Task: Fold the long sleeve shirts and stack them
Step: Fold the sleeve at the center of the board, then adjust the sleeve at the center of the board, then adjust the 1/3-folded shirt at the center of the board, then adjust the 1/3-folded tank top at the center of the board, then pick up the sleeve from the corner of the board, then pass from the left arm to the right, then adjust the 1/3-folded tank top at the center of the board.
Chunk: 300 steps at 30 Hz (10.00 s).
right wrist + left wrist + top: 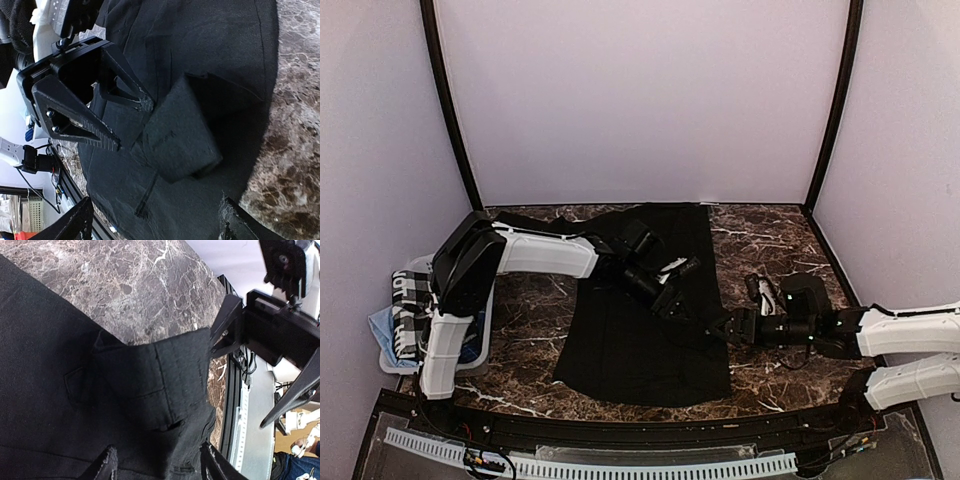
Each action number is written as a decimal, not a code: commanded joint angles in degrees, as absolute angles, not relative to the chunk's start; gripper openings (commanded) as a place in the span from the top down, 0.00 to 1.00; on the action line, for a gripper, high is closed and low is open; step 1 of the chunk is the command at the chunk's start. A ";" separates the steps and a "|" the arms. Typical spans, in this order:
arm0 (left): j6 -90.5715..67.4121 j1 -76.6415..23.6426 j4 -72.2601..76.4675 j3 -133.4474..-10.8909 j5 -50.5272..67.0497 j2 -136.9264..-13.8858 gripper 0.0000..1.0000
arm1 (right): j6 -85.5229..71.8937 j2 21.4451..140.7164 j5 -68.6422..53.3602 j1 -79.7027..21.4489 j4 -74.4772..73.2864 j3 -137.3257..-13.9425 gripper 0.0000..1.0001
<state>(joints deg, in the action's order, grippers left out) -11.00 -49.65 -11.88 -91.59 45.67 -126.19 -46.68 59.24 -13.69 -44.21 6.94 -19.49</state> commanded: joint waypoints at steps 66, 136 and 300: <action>-28.80 -32.35 -13.08 -66.76 15.28 -101.89 0.50 | -60.24 87.93 -7.33 -55.65 6.85 -29.22 0.86; -21.85 -10.41 -29.61 -106.17 -4.38 -119.78 0.46 | -50.69 123.13 -13.18 -20.81 8.72 -70.48 0.89; -29.24 -51.97 -20.94 -46.96 29.17 -91.14 0.61 | -33.41 118.20 6.16 -43.49 -7.72 -78.90 1.00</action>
<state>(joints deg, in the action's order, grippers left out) -28.71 -50.04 -19.20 -45.34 28.36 -88.64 -33.08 116.55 6.24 -43.70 -10.26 -79.44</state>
